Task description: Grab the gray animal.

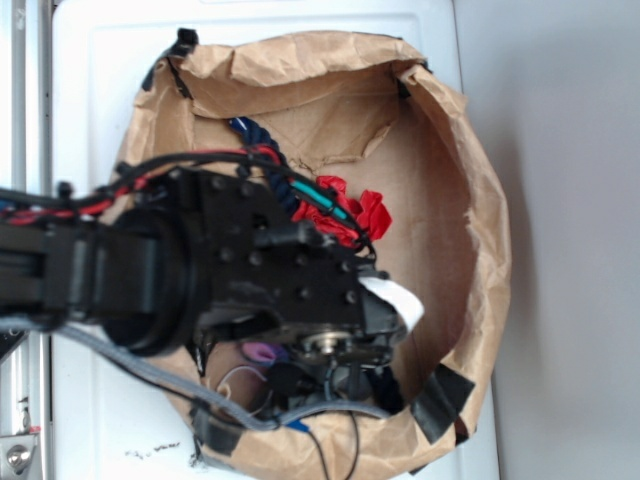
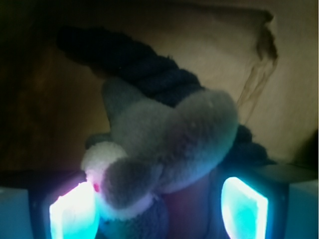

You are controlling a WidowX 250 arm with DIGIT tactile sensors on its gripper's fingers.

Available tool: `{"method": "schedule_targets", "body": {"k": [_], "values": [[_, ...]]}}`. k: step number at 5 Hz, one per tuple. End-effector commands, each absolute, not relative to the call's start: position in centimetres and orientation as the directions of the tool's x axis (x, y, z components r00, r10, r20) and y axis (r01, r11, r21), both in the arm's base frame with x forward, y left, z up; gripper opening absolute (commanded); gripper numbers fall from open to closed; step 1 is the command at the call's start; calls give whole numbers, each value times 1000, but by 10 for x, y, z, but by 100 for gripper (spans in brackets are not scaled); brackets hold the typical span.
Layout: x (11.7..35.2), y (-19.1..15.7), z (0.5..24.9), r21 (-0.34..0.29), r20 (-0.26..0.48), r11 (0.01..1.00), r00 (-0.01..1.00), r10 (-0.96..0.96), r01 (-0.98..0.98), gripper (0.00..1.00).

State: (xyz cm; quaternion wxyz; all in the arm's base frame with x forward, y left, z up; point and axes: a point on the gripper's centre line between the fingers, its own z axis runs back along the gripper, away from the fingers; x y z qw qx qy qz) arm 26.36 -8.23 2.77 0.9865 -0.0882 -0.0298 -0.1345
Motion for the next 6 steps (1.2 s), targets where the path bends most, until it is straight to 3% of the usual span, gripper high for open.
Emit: {"method": "schedule_targets", "body": {"k": [1, 2, 3, 4, 5, 6], "values": [[254, -80, 41, -158, 126, 957, 966, -225, 243, 0], [250, -70, 69, -123, 169, 976, 973, -156, 178, 0], [201, -66, 115, -63, 288, 998, 957, 29, -11, 0], [193, -47, 141, -77, 311, 991, 941, 132, -113, 0], [192, -37, 157, -101, 270, 983, 947, 174, -152, 0], [199, -40, 156, -110, 229, 988, 965, 128, -105, 100]]}}
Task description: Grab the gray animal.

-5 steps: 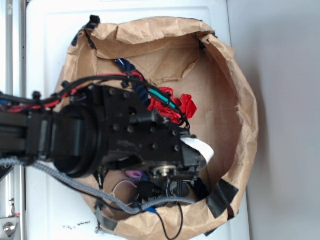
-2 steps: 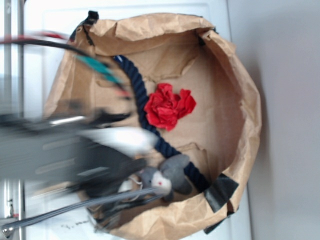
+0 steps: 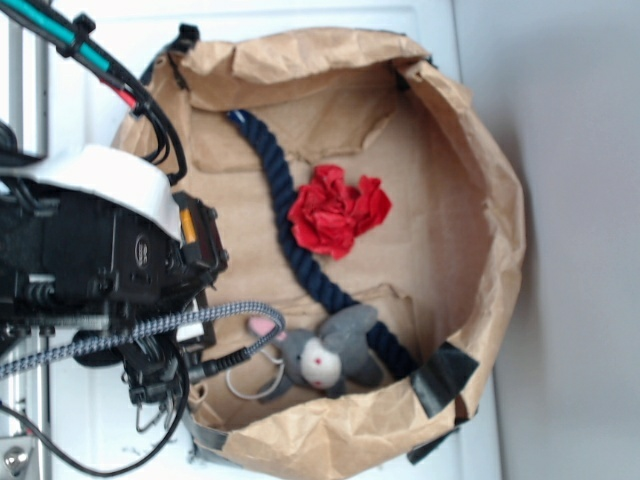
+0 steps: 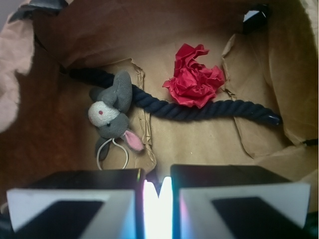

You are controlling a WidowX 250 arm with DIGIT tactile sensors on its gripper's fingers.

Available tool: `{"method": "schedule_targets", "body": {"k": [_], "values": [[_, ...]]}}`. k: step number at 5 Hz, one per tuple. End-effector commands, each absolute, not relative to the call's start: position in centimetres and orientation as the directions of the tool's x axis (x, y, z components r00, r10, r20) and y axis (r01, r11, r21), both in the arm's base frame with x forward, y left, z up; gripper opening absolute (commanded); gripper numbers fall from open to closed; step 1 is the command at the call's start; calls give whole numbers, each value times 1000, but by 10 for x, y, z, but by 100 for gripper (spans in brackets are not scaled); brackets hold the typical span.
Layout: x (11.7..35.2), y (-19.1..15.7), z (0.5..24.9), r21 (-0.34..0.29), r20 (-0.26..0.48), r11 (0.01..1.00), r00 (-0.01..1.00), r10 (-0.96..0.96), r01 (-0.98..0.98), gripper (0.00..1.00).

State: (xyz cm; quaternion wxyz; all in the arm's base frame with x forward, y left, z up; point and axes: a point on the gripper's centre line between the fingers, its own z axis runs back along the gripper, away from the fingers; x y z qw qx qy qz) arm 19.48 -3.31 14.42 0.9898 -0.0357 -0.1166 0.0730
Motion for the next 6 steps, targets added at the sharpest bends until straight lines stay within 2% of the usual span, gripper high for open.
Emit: {"method": "schedule_targets", "body": {"k": [1, 3, 4, 5, 6], "values": [[210, -45, 146, -104, 181, 991, 979, 96, -78, 100], [243, -44, 97, -72, 65, 997, 997, 31, -27, 100], [257, -48, 77, -85, 37, 996, 999, -14, 18, 100], [269, -67, 61, -153, 62, 979, 990, -127, 136, 100], [269, -91, 59, -179, 143, 936, 949, -281, 304, 100]]}}
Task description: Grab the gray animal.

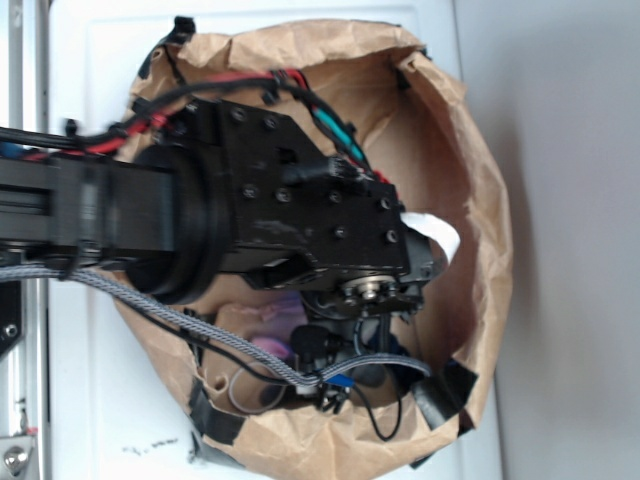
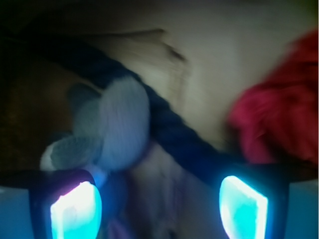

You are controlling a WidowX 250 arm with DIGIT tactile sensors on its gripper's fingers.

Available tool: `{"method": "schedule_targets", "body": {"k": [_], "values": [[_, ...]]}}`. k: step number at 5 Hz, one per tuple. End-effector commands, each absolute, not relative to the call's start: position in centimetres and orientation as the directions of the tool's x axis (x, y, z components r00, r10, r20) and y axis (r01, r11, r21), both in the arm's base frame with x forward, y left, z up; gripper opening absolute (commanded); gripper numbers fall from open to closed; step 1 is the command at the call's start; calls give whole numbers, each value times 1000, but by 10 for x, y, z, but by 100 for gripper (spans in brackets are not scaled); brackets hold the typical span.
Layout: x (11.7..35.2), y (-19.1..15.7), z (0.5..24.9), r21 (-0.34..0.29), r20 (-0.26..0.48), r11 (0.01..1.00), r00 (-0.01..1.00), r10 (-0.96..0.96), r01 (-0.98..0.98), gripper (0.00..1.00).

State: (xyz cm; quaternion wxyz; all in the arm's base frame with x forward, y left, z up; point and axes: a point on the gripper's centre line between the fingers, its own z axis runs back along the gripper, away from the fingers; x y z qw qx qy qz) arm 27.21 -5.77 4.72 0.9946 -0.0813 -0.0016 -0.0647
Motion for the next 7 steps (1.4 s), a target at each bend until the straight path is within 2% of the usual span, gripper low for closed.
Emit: {"method": "schedule_targets", "body": {"k": [1, 2, 3, 4, 7], "values": [[268, -97, 52, -167, 146, 926, 937, -317, 339, 100], [269, -95, 35, -145, 107, 935, 945, -310, 323, 100], [267, -99, 36, -132, 98, 940, 948, -303, 314, 100], [265, -102, 38, -119, 91, 954, 960, -267, 276, 0], [264, -111, 33, -109, 131, 963, 964, -232, 247, 0]]}}
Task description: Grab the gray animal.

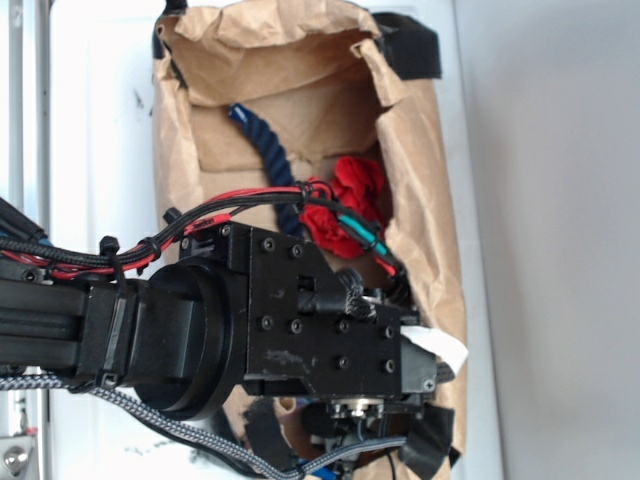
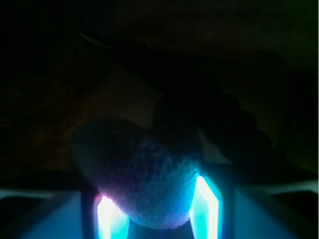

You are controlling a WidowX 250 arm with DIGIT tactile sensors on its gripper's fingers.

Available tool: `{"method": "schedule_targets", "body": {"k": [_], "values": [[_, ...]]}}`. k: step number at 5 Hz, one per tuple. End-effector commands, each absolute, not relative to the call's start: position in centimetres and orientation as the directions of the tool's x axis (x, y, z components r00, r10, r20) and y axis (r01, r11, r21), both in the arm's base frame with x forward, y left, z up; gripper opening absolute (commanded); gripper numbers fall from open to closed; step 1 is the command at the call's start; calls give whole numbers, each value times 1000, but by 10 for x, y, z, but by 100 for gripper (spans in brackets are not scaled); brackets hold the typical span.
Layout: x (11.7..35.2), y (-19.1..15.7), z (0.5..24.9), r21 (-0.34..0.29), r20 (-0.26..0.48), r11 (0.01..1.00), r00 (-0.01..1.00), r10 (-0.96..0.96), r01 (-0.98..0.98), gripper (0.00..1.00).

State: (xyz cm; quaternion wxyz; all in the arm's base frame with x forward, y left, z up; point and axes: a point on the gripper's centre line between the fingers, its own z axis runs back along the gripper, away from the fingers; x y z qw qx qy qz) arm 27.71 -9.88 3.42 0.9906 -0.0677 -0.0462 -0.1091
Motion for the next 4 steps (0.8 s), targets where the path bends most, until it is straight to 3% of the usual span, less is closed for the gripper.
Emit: {"method": "schedule_targets", "body": {"k": [1, 2, 3, 4], "values": [[264, -110, 34, -99, 151, 963, 961, -234, 250, 0], [263, -108, 35, -86, 192, 974, 963, -188, 208, 0], [243, -90, 77, -62, 297, 993, 951, -81, 104, 0], [207, -71, 125, -106, 346, 993, 938, -14, 54, 0]]}}
